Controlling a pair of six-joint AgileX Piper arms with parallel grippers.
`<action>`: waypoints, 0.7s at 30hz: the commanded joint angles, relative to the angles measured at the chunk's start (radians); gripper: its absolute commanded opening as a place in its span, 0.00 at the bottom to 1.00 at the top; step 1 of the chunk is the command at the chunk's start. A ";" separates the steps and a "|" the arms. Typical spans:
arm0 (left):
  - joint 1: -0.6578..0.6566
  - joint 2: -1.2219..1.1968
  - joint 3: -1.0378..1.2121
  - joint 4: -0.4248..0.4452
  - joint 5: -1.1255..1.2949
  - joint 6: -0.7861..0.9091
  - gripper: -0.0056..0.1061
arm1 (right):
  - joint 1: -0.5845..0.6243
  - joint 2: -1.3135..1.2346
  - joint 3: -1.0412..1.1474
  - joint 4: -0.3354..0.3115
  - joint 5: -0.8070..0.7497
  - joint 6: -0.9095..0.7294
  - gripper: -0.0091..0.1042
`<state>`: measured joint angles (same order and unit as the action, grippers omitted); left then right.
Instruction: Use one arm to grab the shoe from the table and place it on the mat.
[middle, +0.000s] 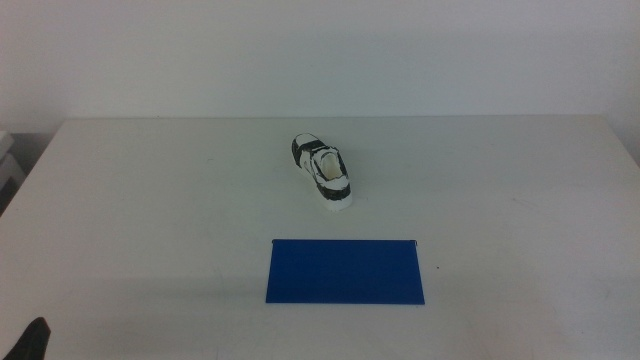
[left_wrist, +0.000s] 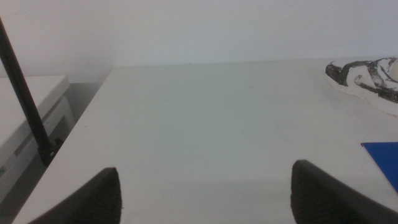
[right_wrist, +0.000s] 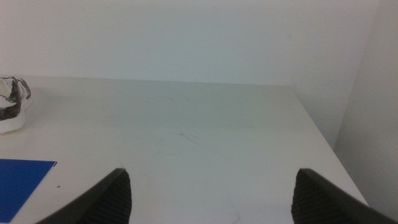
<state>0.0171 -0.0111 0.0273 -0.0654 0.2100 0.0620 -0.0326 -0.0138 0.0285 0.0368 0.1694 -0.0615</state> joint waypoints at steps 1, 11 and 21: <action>-0.007 0.039 -0.054 -0.008 -0.079 -0.005 0.89 | 0.003 -0.020 -0.010 -0.008 -0.080 -0.013 0.67; -0.139 0.249 -0.238 -0.008 -0.080 -0.005 0.89 | 0.003 -0.020 -0.010 -0.008 -0.080 -0.013 0.67; -0.285 0.676 -0.574 -0.008 -0.071 -0.005 0.89 | 0.003 -0.020 -0.010 -0.008 -0.080 -0.013 0.67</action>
<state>-0.2458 0.5979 -0.4621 -0.0654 0.2111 0.0629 -0.0326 -0.0138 0.0285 0.0368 0.1694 -0.0615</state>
